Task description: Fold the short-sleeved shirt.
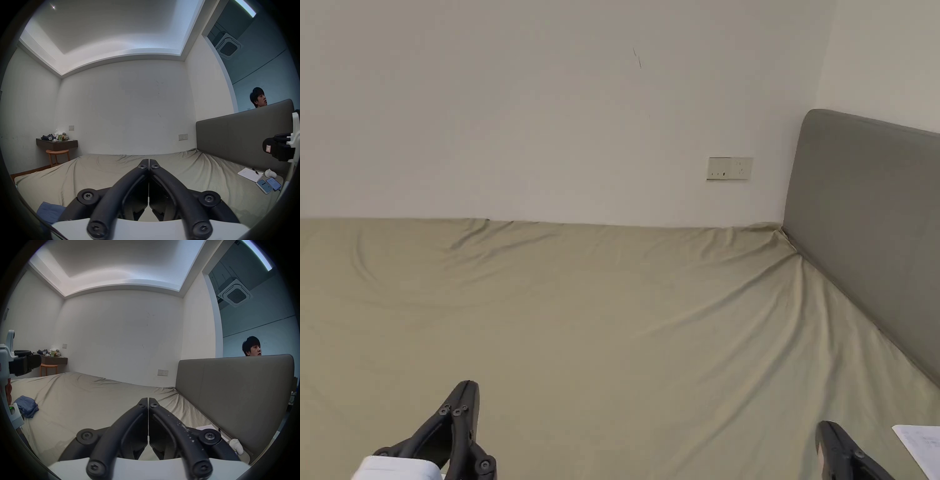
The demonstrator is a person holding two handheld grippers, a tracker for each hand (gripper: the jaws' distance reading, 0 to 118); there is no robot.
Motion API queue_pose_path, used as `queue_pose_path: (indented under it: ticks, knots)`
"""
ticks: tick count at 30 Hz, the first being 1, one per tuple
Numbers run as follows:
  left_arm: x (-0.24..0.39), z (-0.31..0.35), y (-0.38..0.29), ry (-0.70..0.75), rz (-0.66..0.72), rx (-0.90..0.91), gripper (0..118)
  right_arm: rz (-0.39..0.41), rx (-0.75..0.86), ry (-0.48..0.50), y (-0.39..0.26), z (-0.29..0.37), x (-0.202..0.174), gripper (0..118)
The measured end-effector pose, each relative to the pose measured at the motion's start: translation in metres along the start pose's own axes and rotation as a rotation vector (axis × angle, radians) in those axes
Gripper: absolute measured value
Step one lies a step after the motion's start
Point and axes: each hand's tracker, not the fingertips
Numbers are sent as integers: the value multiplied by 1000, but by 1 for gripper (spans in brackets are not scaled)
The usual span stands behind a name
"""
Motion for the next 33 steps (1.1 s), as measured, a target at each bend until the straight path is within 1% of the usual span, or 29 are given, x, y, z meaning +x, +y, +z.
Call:
queue_pose_path:
  ticks: [1,2,3,4,5,6,8,9,10,11,12,13,19,33]
  knots:
    - [0,0,0,1,-1,0,0,-2,2,2,0,0,0,4]
    - [0,0,-1,3,0,1,2,-2,3,-2,0,1,1,9]
    - [0,0,-1,7,-1,1,11,-3,7,-3,0,1,1,17]
    - [0,0,-1,3,1,-2,22,-6,9,-1,1,1,2,29]
    - [0,0,-1,-2,3,-4,41,-11,9,5,1,1,3,50]
    - [1,0,-2,-1,5,-3,57,-17,8,9,0,1,3,66]
    - [2,0,-3,-7,6,3,86,-50,9,38,0,1,5,82]
    - [2,1,-3,-8,4,8,98,-59,8,40,0,1,5,95]
    - [3,2,-3,-8,2,11,108,-57,5,33,-1,0,5,109]
    - [3,2,-3,-10,0,15,118,-47,4,20,-2,0,3,118]
    - [4,3,-3,-12,-3,21,118,-29,17,30,-3,1,2,118]
    - [4,6,-5,-10,-6,38,118,-3,29,-3,-3,2,1,118]
    - [2,6,-5,13,-1,33,118,-23,24,8,-2,1,-2,118]
    - [2,9,-5,23,-9,35,118,-30,24,-8,-3,3,1,118]
